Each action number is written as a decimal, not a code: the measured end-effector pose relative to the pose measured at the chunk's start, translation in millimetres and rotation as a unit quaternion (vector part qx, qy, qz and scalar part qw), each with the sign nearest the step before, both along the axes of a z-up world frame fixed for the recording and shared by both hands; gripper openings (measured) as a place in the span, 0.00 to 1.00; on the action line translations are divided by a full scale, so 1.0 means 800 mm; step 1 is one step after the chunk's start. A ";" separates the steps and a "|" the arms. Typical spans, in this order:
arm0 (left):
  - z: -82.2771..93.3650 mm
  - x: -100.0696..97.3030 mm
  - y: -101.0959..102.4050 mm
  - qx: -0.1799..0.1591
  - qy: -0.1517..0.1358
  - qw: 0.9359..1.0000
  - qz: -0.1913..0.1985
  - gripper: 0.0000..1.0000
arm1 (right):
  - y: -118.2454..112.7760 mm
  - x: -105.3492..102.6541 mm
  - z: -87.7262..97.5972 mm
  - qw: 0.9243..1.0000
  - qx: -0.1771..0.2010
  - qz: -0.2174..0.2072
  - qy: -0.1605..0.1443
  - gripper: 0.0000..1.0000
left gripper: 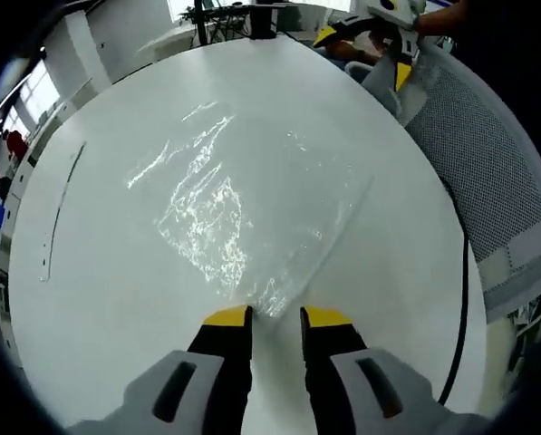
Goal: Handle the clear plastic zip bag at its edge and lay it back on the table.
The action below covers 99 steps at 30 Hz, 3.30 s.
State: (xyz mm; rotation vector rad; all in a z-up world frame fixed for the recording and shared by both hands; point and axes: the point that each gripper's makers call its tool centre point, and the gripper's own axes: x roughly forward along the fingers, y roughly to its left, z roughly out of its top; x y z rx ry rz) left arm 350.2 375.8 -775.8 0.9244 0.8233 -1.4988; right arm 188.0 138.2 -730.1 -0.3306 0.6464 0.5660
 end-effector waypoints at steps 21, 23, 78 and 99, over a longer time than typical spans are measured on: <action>-0.002 -0.011 -0.005 0.017 0.001 1.000 0.017 0.01 | 0.001 -0.001 -0.001 1.000 -0.001 0.002 0.004 0.84; -0.001 -0.014 -0.007 0.022 -0.004 1.000 0.010 0.00 | 0.002 -0.001 -0.001 1.000 -0.002 0.003 0.004 0.84; 0.056 -0.068 0.009 0.021 -0.026 0.997 0.074 0.00 | 0.007 0.006 0.018 0.998 -0.024 0.022 -0.048 0.83; 0.079 -0.102 0.003 -0.008 -0.034 0.996 0.084 0.00 | 0.038 0.006 0.035 0.991 -0.063 0.095 -0.068 0.59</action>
